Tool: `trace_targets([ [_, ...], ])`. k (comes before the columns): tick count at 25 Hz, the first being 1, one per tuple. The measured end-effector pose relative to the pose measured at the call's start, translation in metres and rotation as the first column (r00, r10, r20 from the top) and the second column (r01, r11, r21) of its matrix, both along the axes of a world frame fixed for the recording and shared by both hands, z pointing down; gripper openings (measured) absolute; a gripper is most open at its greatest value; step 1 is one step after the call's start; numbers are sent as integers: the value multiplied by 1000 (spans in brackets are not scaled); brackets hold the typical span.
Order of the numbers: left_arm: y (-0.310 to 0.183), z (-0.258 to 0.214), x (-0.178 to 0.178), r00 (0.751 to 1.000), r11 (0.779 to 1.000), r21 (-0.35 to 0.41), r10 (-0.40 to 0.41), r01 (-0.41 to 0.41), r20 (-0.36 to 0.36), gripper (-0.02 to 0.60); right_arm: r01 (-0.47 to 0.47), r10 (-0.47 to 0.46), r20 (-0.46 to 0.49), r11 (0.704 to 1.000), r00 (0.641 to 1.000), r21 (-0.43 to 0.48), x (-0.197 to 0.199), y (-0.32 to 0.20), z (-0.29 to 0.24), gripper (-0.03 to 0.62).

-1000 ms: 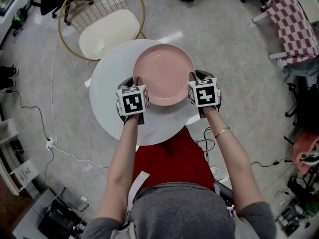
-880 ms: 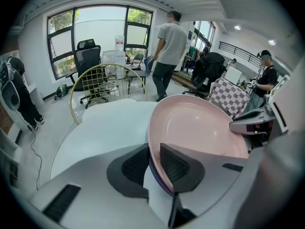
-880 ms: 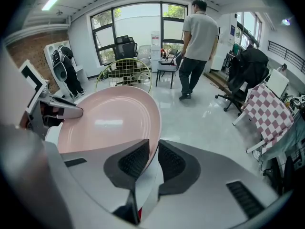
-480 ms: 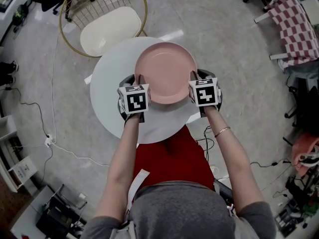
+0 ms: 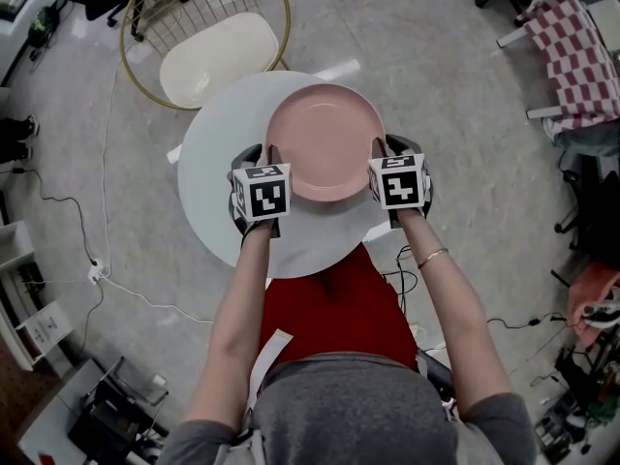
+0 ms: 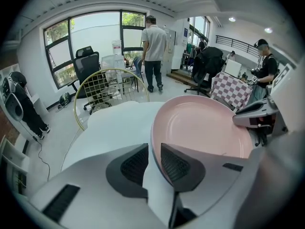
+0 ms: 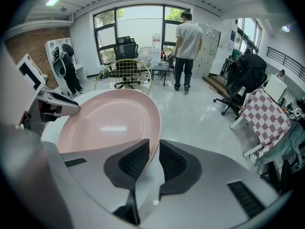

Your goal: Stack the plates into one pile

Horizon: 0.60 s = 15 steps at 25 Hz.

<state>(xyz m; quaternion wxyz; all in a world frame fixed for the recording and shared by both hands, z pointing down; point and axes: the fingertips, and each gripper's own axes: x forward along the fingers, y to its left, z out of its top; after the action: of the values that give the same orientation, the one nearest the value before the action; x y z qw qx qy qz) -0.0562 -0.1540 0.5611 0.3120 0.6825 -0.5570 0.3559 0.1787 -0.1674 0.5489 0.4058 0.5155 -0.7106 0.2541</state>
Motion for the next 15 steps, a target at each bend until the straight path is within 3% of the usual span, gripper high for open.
trace_targets([
  [6,0,-6,-2,1000,1000,11,-9,9,0,91,-16,15,23,999,1000,43,3,-1,-6,64],
  [15,3,-23,-7,999,997,65,-31,33,-32,71,-53,41,69,981,997,186,0,-5,-37,64],
])
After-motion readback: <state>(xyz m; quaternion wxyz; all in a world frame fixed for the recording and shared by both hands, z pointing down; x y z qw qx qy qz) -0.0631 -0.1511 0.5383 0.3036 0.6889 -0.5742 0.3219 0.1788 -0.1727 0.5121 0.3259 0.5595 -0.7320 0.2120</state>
